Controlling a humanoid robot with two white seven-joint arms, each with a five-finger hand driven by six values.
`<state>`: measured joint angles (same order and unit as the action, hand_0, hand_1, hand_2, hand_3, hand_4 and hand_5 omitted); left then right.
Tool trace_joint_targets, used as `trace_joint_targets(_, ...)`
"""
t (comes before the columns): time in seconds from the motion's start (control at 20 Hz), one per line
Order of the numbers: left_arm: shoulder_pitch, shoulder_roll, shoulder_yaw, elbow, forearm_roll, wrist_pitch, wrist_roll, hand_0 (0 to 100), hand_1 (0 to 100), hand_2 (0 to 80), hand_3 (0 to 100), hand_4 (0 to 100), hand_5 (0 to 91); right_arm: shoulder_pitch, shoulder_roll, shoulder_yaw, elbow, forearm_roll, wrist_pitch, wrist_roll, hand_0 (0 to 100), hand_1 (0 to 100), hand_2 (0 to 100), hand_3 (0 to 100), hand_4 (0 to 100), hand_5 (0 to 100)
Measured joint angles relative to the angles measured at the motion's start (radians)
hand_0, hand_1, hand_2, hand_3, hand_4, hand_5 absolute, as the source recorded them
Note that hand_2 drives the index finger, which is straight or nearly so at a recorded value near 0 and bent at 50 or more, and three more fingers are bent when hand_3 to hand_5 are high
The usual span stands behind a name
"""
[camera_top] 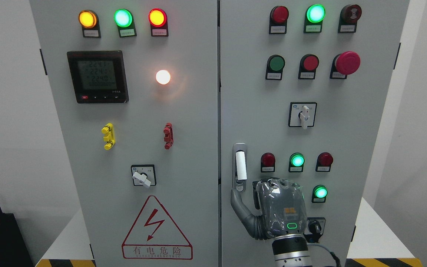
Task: Release door handle
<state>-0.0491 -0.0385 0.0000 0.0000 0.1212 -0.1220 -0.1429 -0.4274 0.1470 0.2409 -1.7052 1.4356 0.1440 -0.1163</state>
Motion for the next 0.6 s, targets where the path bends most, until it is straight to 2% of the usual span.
trace_joint_targets(0.6, 0.0, 0.0, 0.0, 0.0, 0.0, 0.0, 0.0, 12, 39, 0.0, 0, 0, 0.0, -0.019, 0.0, -0.002, 0.006, 0.003, 0.0, 0.002, 37, 2, 96, 100, 93, 95)
